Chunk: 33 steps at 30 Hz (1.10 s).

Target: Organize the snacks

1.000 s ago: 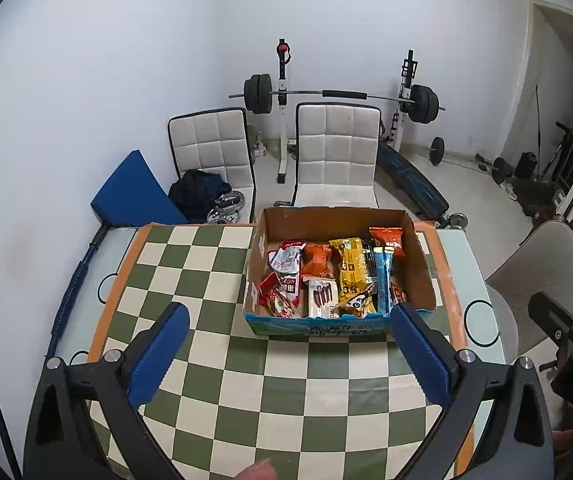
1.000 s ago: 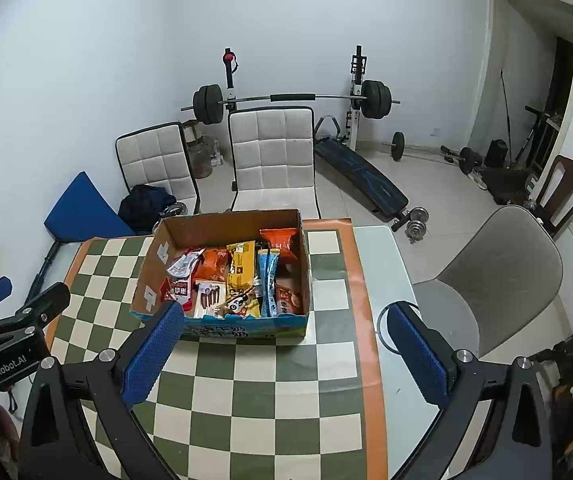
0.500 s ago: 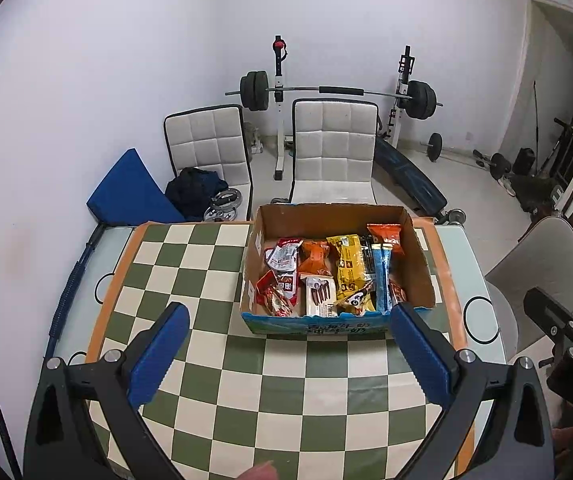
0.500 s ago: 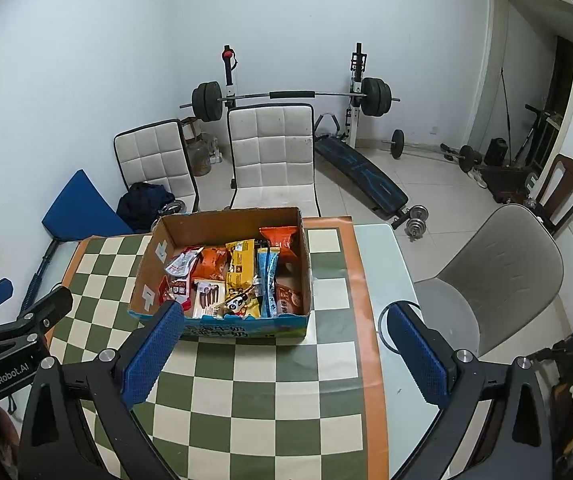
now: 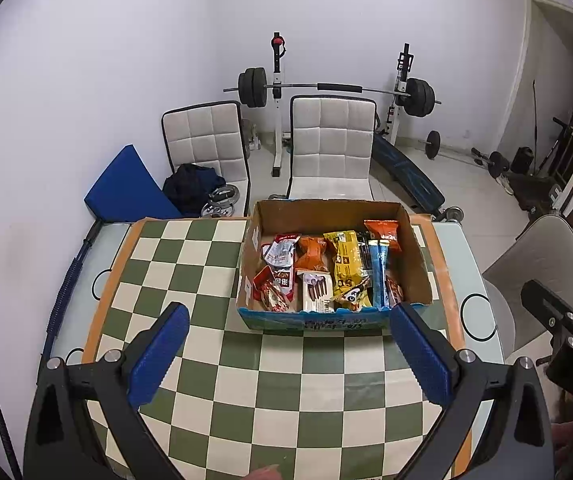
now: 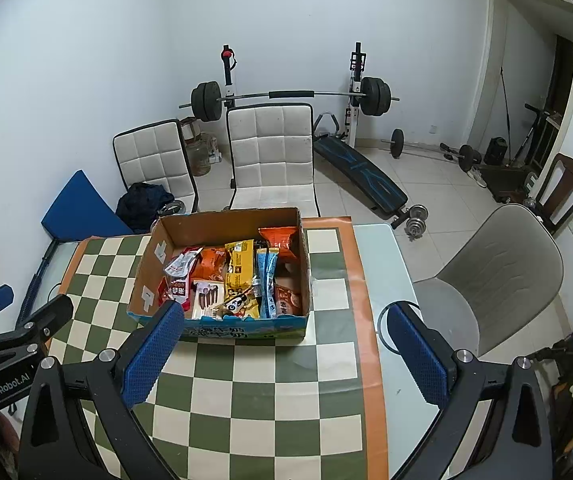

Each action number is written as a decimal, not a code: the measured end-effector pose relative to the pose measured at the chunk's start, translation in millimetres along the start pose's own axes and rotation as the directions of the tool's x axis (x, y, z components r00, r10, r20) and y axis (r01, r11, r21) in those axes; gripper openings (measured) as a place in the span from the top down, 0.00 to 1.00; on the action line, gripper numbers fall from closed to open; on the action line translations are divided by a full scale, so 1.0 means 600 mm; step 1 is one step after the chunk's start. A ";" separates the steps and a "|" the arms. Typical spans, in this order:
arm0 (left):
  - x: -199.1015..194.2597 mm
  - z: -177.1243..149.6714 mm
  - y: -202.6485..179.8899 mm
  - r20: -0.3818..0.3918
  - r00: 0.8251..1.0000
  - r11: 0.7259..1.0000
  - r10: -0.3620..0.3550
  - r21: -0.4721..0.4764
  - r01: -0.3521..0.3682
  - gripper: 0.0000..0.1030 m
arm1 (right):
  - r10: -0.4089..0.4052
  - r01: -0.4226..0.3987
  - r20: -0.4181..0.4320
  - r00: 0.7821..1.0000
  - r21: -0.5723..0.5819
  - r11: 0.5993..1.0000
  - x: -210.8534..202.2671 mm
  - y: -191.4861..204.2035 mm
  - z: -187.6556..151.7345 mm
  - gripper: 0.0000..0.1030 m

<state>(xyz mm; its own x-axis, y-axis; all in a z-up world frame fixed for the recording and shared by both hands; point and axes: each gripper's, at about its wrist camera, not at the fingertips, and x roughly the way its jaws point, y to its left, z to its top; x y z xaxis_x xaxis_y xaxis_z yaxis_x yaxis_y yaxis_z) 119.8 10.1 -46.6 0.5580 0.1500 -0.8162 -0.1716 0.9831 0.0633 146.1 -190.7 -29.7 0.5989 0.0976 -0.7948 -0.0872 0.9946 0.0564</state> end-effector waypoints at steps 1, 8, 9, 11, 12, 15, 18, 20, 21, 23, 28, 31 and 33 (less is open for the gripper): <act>0.000 0.000 0.000 0.001 1.000 1.000 0.001 0.001 -0.001 0.00 | 0.000 0.000 0.001 1.000 -0.001 1.000 0.000 0.000 0.000 0.00; -0.002 0.000 0.002 0.006 1.000 1.000 0.004 -0.005 -0.004 0.00 | 0.002 -0.002 0.000 1.000 -0.001 1.000 0.003 0.001 -0.001 0.00; -0.002 -0.001 0.002 0.006 1.000 1.000 0.005 -0.005 -0.005 0.00 | 0.003 -0.003 0.000 1.000 -0.003 1.000 0.005 0.002 -0.002 0.00; -0.002 0.000 0.002 0.006 1.000 1.000 0.005 -0.002 -0.005 0.00 | 0.004 -0.004 0.000 1.000 0.000 1.000 0.004 0.001 -0.002 0.00; -0.003 0.000 0.002 0.006 1.000 1.000 0.004 -0.003 -0.004 0.00 | 0.005 -0.005 0.000 1.000 -0.002 1.000 0.003 0.003 -0.001 0.00; -0.003 0.000 0.002 0.006 1.000 1.000 0.004 -0.002 -0.004 0.00 | 0.008 -0.008 0.000 1.000 -0.006 1.000 0.003 0.004 -0.001 0.00; -0.003 0.000 0.004 0.007 1.000 1.000 0.005 -0.003 -0.005 0.00 | 0.007 -0.007 0.000 1.000 -0.005 1.000 0.003 0.004 -0.001 0.00; -0.004 0.000 0.004 0.008 1.000 1.000 0.006 -0.005 -0.006 0.00 | 0.008 -0.008 0.000 1.000 -0.004 1.000 0.003 0.005 -0.001 0.00; -0.004 0.000 0.004 0.010 1.000 1.000 0.006 -0.002 -0.006 0.00 | 0.008 -0.008 0.000 1.000 -0.005 1.000 0.003 0.005 0.000 0.00; -0.005 0.001 0.006 0.010 1.000 1.000 0.006 -0.003 -0.006 0.00 | 0.008 -0.008 0.001 1.000 -0.004 1.000 0.003 0.005 -0.001 0.00; -0.006 0.002 0.008 0.013 1.000 1.000 0.008 -0.004 -0.008 0.00 | 0.012 -0.012 0.000 1.000 -0.008 1.000 0.002 0.006 0.001 0.00; -0.007 0.001 0.008 0.010 1.000 1.000 0.006 -0.006 -0.006 0.00 | 0.011 -0.011 0.001 1.000 -0.008 1.000 0.002 0.005 0.002 0.00; -0.006 0.001 0.007 0.013 1.000 1.000 0.007 -0.002 -0.007 0.00 | 0.010 -0.010 0.002 1.000 -0.009 1.000 0.003 0.006 0.001 0.00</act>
<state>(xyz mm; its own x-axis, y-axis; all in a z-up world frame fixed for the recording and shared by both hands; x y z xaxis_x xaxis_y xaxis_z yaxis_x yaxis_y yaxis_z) 117.6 13.5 -42.9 0.5673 0.1583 -0.8081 -0.1775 0.9818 0.0678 147.1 -186.8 -30.6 0.5997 0.1073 -0.7930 -0.1001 0.9932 0.0586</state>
